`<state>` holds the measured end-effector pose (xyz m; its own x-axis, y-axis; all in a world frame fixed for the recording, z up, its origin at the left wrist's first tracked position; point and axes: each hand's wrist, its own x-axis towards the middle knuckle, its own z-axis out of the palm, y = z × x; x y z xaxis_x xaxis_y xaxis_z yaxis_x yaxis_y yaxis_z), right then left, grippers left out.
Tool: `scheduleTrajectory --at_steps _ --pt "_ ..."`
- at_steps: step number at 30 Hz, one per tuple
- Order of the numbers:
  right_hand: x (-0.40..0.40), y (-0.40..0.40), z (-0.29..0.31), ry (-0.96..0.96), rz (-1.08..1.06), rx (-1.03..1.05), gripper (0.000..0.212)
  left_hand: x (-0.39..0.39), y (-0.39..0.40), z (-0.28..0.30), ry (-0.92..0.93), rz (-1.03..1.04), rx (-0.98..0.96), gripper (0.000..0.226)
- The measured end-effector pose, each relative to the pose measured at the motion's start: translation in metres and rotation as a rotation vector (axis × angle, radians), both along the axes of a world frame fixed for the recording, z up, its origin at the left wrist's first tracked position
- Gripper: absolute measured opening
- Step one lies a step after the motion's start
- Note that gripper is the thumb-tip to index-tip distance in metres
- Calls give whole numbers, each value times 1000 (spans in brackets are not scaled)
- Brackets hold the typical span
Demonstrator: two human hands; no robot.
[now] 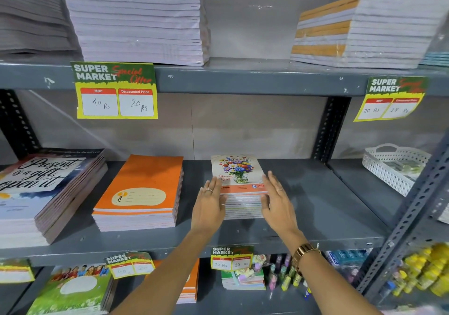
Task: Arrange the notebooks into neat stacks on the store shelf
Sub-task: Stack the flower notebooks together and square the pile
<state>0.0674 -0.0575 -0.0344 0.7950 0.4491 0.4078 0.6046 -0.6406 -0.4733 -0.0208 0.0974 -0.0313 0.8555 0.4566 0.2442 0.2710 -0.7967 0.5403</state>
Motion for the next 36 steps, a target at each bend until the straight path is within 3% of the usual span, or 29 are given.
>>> scheduleTrajectory --at_steps 3,5,13,22,27,31,36 --pt "7 4 6 -127 120 -274 53 4 3 -2 88 -45 169 54" --pt "11 5 4 -164 145 -336 47 5 4 -3 104 -55 184 57" --pt "18 7 -9 -263 76 -325 39 7 12 -2 98 -98 83 61" --pt "14 5 -5 -352 33 -389 52 7 14 -4 61 -109 30 58" --pt "13 6 -6 -313 30 -344 47 6 15 -3 41 -122 -8 53" --pt "0 8 6 -135 95 -299 48 -7 18 -4 39 -145 -36 61" --pt "-14 22 8 -156 56 -312 54 -27 39 -7 95 -32 254 71"
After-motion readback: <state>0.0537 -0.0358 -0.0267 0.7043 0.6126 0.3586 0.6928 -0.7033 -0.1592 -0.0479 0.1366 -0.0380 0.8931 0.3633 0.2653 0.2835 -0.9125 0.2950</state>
